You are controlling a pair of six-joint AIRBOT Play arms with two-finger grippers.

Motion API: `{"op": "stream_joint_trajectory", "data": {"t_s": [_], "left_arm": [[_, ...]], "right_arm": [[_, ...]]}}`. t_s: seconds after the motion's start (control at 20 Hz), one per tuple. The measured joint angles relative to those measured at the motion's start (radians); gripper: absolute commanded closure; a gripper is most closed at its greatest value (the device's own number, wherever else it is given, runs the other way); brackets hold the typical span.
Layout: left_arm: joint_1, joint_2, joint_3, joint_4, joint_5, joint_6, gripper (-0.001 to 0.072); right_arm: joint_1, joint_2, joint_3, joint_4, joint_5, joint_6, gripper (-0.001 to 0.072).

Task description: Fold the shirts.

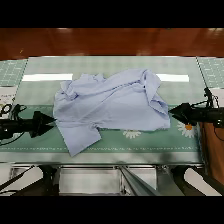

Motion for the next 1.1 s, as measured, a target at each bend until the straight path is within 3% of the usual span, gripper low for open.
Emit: {"op": "stream_joint_trajectory", "data": {"t_s": [0.1,0.15,0.2,0.25,0.65,1.1], "left_arm": [[-0.063,-0.020,0.007,-0.022,0.037,0.000,0.0205],[-0.094,-0.029,0.016,-0.029,0.058,0.000,0.0293],[-0.122,-0.038,0.027,-0.036,0.071,-0.007,0.0609],[-0.143,-0.044,0.039,-0.039,0.080,-0.008,0.0686],[-0.205,-0.059,0.132,-0.051,0.069,-0.008,0.0686],[-0.210,-0.060,0.144,-0.051,0.059,-0.005,0.0686]], "right_arm": [[0.000,0.002,-0.003,0.002,0.003,-0.003,0.0293],[0.000,0.003,-0.003,0.002,0.003,-0.003,0.0293],[0.000,0.003,-0.004,0.002,0.005,-0.004,0.0293],[0.000,0.003,-0.004,-0.003,0.006,-0.004,0.0293],[0.000,0.002,-0.039,-0.201,0.020,0.104,0.0293],[0.015,-0.138,-0.056,-0.117,0.003,0.094,0.0294]]}}
